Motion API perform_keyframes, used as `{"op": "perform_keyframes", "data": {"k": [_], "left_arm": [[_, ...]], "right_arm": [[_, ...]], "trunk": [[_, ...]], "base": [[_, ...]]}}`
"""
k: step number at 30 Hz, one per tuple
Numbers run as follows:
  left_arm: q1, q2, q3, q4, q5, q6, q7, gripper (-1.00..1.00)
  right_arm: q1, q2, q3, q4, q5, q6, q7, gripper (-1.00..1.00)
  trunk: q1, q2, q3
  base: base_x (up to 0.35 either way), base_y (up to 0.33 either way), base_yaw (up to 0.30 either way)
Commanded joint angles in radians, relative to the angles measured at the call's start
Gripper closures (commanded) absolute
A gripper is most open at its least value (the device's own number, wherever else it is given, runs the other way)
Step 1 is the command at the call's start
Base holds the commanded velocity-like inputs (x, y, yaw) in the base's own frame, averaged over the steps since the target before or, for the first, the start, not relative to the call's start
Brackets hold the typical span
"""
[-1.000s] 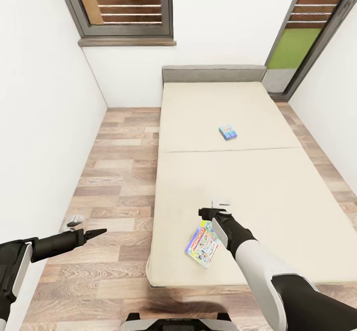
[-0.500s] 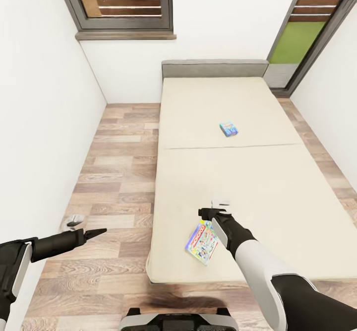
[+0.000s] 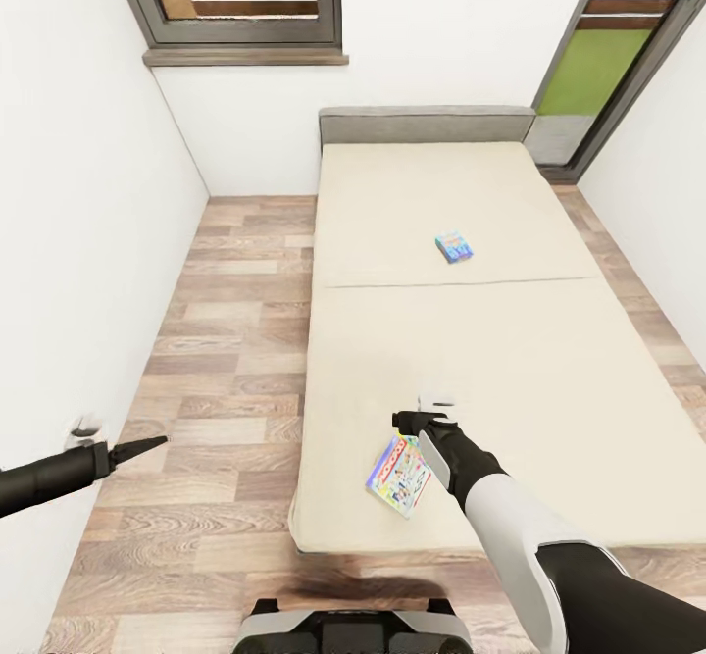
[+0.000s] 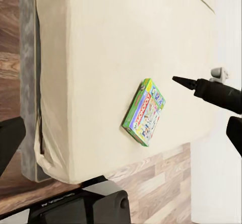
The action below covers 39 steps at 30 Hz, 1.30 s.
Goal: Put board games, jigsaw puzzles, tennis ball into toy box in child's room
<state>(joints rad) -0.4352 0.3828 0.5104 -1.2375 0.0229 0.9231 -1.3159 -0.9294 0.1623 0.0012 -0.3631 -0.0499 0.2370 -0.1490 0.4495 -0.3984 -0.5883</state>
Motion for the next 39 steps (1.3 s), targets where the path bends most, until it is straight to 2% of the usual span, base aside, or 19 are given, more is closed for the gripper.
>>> {"op": "perform_keyframes", "data": {"k": [1, 4, 9, 39], "left_arm": [[0.000, 0.010, 0.012, 0.000, 0.000, 0.009, -0.055, -1.00], [0.001, 0.021, 0.025, 0.001, -0.004, 0.007, -0.121, -1.00], [0.001, 0.023, 0.029, 0.001, -0.007, 0.005, -0.148, -1.00], [0.001, 0.022, 0.028, 0.004, -0.008, 0.005, -0.152, -1.00]], "right_arm": [[0.000, 0.001, 0.000, -0.002, -0.005, 0.005, -0.004, -1.00], [0.000, 0.001, 0.000, -0.002, -0.005, 0.005, -0.005, -1.00], [0.000, 0.002, 0.000, -0.002, -0.005, 0.005, -0.005, -1.00], [-0.006, 0.008, -0.003, -0.003, -0.007, 0.020, -0.004, -1.00]], "trunk": [[0.000, -0.002, -0.003], [0.000, -0.002, -0.008], [0.000, -0.002, -0.016], [0.000, -0.002, -0.065]], "base": [[0.000, 0.000, 0.000], [0.000, 0.000, 0.000], [0.000, 0.000, 0.000], [0.000, 0.000, 0.000]]}}
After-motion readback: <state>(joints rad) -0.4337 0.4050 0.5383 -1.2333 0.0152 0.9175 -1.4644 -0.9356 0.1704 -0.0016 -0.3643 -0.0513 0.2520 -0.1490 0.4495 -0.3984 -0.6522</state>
